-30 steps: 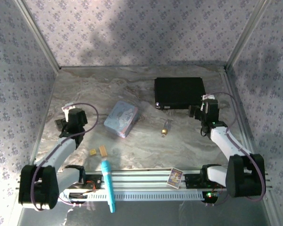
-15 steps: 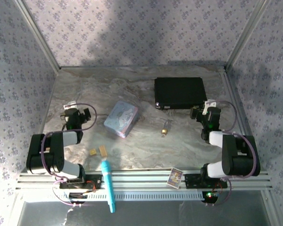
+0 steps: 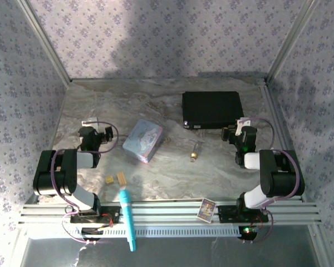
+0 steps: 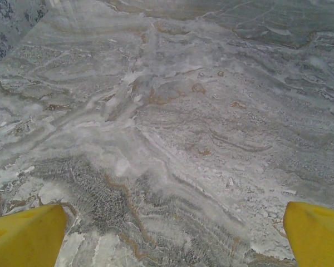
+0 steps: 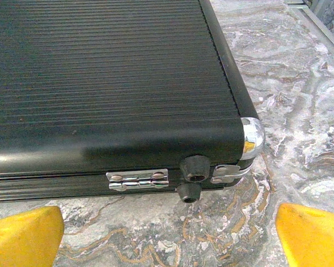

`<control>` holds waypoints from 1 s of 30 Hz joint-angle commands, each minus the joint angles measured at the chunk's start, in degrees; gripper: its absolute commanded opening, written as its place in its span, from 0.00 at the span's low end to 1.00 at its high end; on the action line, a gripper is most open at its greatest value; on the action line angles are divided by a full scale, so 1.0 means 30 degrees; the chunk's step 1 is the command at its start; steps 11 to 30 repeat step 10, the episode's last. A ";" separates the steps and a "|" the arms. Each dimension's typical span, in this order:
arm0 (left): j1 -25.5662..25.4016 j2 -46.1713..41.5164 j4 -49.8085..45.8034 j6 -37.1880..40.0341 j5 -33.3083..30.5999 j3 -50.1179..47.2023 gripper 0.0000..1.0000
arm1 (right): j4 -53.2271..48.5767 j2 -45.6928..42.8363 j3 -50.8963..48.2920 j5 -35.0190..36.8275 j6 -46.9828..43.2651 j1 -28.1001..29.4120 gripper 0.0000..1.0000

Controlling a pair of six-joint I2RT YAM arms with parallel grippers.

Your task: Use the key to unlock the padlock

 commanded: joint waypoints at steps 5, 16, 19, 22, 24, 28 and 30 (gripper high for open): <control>-0.0342 0.0008 0.0681 0.0481 -0.0300 0.0289 1.00 | 0.0404 0.0033 0.0357 0.0030 -0.0363 0.0037 0.99; -0.0332 0.0005 0.0684 0.0476 -0.0285 0.0307 1.00 | 0.0381 0.0051 0.0350 -0.0039 -0.0344 0.0035 0.99; -0.0332 0.0005 0.0684 0.0476 -0.0285 0.0307 1.00 | 0.0381 0.0051 0.0350 -0.0039 -0.0344 0.0035 0.99; -0.0332 0.0005 0.0684 0.0476 -0.0285 0.0307 1.00 | 0.0381 0.0051 0.0350 -0.0039 -0.0344 0.0035 0.99; -0.0332 0.0005 0.0684 0.0476 -0.0285 0.0307 1.00 | 0.0381 0.0051 0.0350 -0.0039 -0.0344 0.0035 0.99; -0.0332 0.0005 0.0684 0.0476 -0.0285 0.0307 1.00 | 0.0381 0.0051 0.0350 -0.0039 -0.0344 0.0035 0.99; -0.0332 0.0005 0.0684 0.0476 -0.0285 0.0307 1.00 | 0.0381 0.0051 0.0350 -0.0039 -0.0344 0.0035 0.99</control>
